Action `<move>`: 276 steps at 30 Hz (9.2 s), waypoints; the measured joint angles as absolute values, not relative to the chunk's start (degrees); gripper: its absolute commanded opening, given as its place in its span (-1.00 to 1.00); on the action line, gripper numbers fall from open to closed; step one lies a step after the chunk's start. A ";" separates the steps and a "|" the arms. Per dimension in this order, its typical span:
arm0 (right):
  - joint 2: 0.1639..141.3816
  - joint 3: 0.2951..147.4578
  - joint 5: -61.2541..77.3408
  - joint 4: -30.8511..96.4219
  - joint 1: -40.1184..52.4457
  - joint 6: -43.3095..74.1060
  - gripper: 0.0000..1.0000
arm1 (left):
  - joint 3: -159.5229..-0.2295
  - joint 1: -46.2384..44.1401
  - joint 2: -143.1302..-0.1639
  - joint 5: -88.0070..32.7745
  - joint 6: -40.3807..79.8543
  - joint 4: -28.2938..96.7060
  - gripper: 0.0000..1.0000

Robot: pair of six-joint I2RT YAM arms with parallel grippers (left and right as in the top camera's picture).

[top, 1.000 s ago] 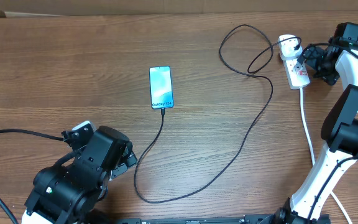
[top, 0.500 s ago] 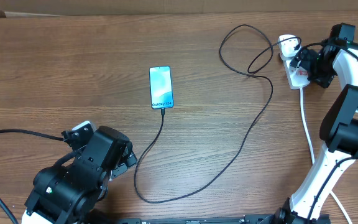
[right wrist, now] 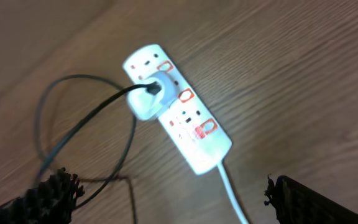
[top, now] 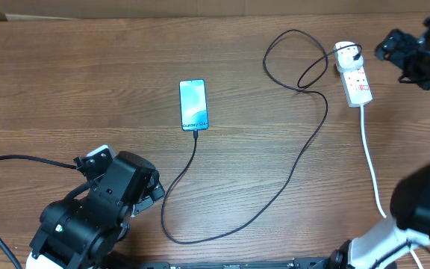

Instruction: Plug charger to phone and switch on socket

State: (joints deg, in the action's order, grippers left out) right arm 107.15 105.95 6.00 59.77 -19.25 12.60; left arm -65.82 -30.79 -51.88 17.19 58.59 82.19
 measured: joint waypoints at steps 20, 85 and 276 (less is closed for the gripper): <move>80.60 105.91 13.21 79.83 -13.34 10.24 1.00 | -65.82 -30.79 -51.88 17.19 58.59 82.19 0.99; 50.63 81.08 11.84 83.66 0.95 8.32 1.00 | -65.80 -30.79 -51.88 17.21 58.59 82.17 0.99; 0.73 1.06 5.72 4.75 -1.41 -1.43 1.00 | -65.60 -30.79 -51.88 17.21 58.59 82.19 0.99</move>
State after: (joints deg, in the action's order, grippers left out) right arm 0.73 1.06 5.72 4.75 -1.41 -1.43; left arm -65.60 -30.79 -51.88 17.21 58.59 82.19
